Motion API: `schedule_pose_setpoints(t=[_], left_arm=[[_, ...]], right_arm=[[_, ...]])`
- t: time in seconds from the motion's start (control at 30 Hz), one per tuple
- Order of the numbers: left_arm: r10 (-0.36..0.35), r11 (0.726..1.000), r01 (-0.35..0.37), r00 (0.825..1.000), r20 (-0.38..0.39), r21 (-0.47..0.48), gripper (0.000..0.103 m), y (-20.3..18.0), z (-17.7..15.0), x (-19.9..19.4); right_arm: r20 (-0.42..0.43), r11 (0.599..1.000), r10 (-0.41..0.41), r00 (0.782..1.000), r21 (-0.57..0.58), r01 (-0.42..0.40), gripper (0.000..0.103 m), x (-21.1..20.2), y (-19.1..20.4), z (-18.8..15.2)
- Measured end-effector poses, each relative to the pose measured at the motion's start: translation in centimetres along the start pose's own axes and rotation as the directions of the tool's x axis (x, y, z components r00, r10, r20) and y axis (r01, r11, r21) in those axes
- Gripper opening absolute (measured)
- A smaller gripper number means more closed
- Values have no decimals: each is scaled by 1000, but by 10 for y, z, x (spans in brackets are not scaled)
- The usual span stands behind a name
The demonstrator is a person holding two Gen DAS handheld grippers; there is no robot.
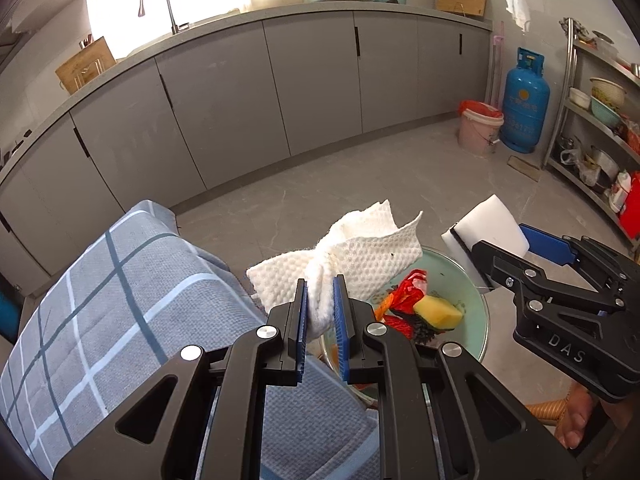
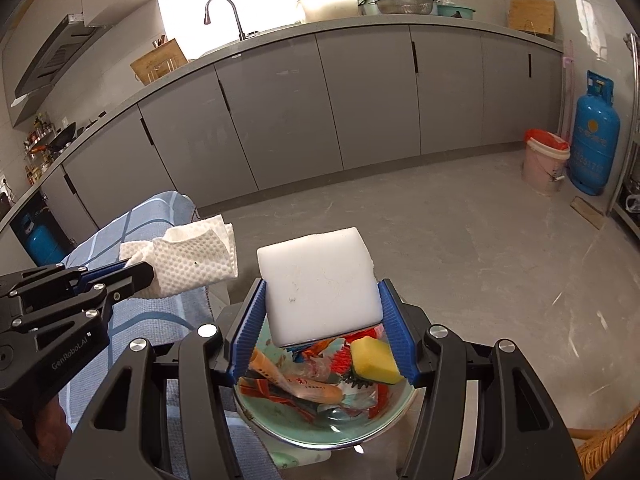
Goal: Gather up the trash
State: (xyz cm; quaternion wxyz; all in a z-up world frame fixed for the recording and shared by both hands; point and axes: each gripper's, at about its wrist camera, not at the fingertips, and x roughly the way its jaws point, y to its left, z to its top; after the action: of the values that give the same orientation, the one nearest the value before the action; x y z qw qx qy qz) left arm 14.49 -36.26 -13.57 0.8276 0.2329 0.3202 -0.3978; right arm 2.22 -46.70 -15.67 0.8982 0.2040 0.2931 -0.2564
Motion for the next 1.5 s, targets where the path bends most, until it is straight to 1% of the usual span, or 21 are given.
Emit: schedule_pose_setpoints(t=[0.23, 0.3, 0.33, 0.37, 0.4, 0.43, 0.6, 0.67, 0.73, 0.9, 0.97, 1.1, 1.27, 1.5], left_arm=[[-15, 1000, 15, 1000, -18, -2, 14, -3, 0, 14], [-22, 1000, 22, 999, -23, 0, 16, -5, -1, 16], [-24, 1000, 24, 999, -24, 0, 22, -4, -1, 17], [-19, 1000, 19, 1000, -22, -3, 38, -4, -2, 17], [-9, 1000, 9, 1000, -22, -12, 51, -2, -2, 17], [-1, 1000, 1, 1000, -16, -20, 63, 0, -3, 17], [20, 999, -20, 1000, -13, -28, 65, 5, -8, 11], [31, 999, -31, 1000, 7, -41, 79, 8, -9, 2], [42, 997, -39, 998, 45, -60, 84, 13, -11, -12], [67, 995, -59, 992, 108, -76, 88, 19, -18, -43], [77, 994, -67, 990, 121, -83, 92, 21, -21, -53], [81, 993, -67, 986, 147, -96, 92, 27, -23, -71], [75, 994, -60, 981, 181, -90, 92, 26, -24, -90], [65, 994, -46, 977, 201, -99, 92, 29, -26, -103]], right_arm=[[-7, 1000, -10, 1000, 12, 10, 58, 10, -8, 1], [0, 1000, -1, 1000, 15, 1, 63, 12, -8, 0], [12, 1000, -9, 1000, 18, 9, 69, 11, -9, -1], [28, 999, -24, 999, 24, 24, 85, 10, -11, -1], [38, 999, -32, 999, 31, 31, 89, 8, -14, 0], [38, 999, -31, 999, 44, 30, 88, 8, -18, 0], [45, 995, -52, 998, 85, 48, 89, -3, -27, -7], [58, 995, -62, 996, 87, 57, 92, -11, -25, -8], [71, 995, -69, 995, 82, 63, 93, -20, -21, -9], [102, 997, -64, 993, 58, 58, 93, -42, -6, -13], [115, 998, -59, 992, 45, 54, 94, -51, 1, -13], [132, 998, -54, 990, 33, 50, 94, -68, 10, -16], [144, 998, -63, 988, 26, 59, 94, -83, 14, -17], [152, 997, -71, 986, 14, 70, 94, -94, 20, -16]])
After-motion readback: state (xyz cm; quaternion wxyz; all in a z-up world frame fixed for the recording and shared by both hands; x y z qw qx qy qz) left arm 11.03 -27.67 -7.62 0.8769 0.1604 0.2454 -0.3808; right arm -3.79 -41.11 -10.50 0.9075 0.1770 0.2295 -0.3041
